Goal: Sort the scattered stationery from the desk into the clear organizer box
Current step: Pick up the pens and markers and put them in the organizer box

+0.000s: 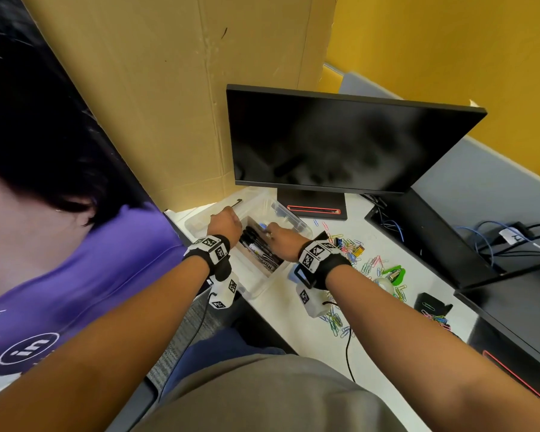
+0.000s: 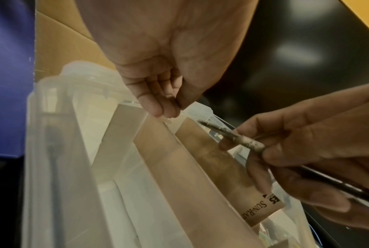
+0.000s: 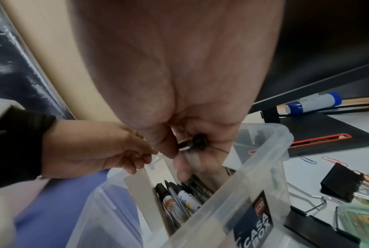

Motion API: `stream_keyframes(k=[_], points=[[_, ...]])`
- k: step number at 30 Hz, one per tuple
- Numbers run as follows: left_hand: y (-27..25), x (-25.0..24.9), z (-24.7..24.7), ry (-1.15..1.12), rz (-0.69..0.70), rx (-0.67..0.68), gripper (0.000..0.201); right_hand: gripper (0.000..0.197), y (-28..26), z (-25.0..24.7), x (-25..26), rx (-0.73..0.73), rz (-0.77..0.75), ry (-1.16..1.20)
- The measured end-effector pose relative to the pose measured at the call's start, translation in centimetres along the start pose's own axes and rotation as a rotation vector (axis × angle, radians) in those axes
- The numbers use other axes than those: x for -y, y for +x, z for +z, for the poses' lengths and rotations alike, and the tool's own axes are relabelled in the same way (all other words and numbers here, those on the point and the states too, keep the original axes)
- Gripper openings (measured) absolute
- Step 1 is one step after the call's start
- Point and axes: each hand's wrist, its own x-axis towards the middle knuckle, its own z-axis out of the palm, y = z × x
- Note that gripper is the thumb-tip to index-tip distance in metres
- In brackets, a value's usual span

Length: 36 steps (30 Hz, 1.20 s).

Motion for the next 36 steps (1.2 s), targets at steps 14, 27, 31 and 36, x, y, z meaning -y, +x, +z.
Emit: stream_keyframes(k=[14,27,31,36], points=[[-0.6,-0.6,-0.3,0.128,0.054,0.005,0.026,0.038,2.0,2.1,2.2,-0.096,-0.007,-0.261],[-0.8,-0.6,-0.5,0.188,0.068,0.042,0.024,0.022,1.7,3.2,2.3,-0.123,0.004,-0.55],[-0.8,-0.7,-0.5,0.181,0.072,0.048,0.023,0.022,1.4,3.6,2.0,-0.151,-0.034,-0.64],[-1.5,-0.5,-0.6,0.149,0.126,0.015,0.026,0.022,1.1,4.0,1.7,-0.147,-0.046,-0.675]])
